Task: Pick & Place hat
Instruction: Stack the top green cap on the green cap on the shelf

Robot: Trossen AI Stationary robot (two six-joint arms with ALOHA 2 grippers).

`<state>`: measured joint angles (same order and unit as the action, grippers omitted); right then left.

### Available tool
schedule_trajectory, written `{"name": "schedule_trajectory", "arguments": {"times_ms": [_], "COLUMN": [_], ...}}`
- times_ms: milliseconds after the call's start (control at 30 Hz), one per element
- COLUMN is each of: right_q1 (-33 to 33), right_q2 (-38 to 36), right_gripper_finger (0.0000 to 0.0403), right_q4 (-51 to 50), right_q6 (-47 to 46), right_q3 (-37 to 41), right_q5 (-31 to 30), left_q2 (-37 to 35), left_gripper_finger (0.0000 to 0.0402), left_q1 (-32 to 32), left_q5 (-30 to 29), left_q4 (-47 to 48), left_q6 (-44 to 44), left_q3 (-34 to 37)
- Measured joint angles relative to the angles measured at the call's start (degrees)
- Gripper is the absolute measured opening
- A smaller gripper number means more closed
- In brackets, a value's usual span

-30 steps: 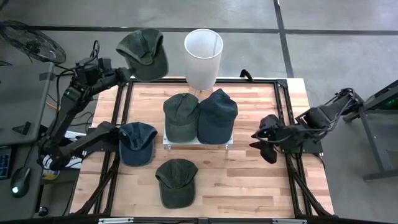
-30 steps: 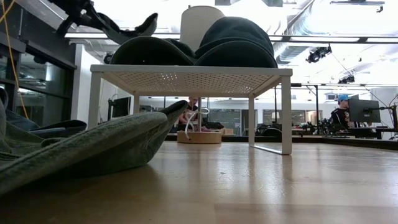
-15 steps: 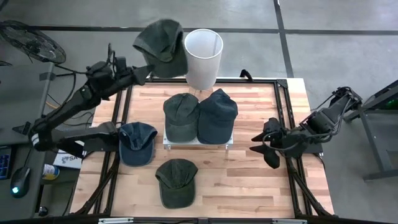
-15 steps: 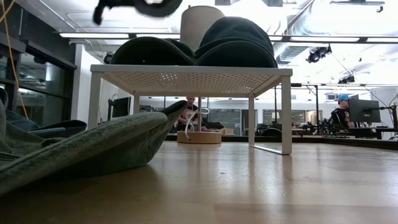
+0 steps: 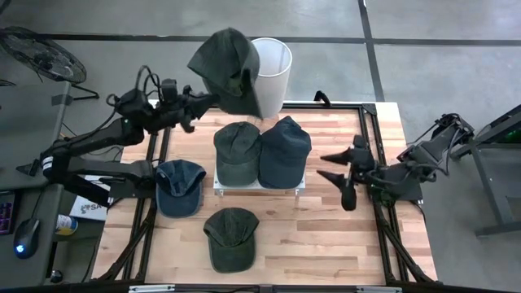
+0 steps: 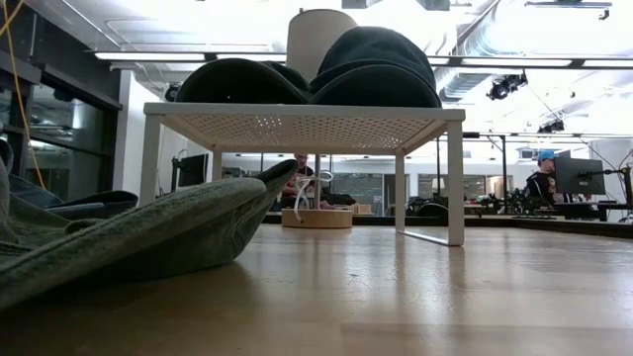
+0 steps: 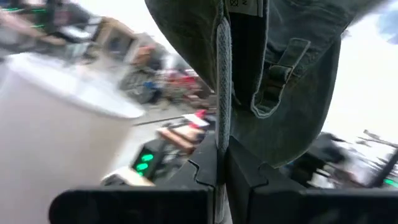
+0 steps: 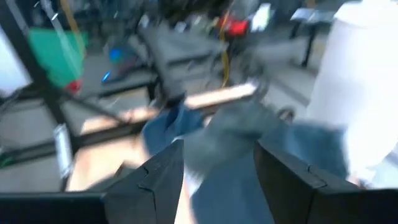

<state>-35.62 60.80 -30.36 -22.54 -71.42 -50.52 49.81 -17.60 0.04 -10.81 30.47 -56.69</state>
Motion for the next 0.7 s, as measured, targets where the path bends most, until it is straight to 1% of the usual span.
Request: {"name": "schedule_trajectory", "arguments": {"times_ms": [67, 167, 367, 467, 600, 700], "right_q1": [0.0, 0.1, 3.2, 6.0, 9.3, 11.0], "right_q2": [0.0, 0.0, 0.0, 0.0, 0.0, 0.0], "right_gripper_finger": [0.0185, 0.0185, 0.0185, 0.0185, 0.0185, 0.0185], "right_q4": [3.9, 9.1, 17.0, 21.0, 26.4, 29.0], "right_q6": [4.5, 10.8, 19.3, 21.7, 25.2, 27.8], "right_q3": [0.0, 0.0, 0.0, 0.0, 0.0, 0.0], "right_q5": [-2.9, -4.7, -2.5, 2.3, 13.3, 19.9], "left_q2": [0.0, 0.0, 2.4, 4.9, 9.3, 13.0], "left_gripper_finger": [0.0006, 0.0006, 0.0006, 0.0006, 0.0006, 0.0006], "left_q1": [1.1, 3.2, 6.6, 8.6, 10.9, 12.3], "left_q5": [3.8, 10.2, 19.1, 23.8, 28.7, 32.0], "left_q4": [-2.8, -6.8, -10.1, -14.3, -21.1, -27.5], "left_q6": [-0.5, -2.0, -3.5, -3.4, -3.0, -0.1], "left_q3": [0.0, 0.0, 0.0, 0.0, 0.0, 0.0]}}
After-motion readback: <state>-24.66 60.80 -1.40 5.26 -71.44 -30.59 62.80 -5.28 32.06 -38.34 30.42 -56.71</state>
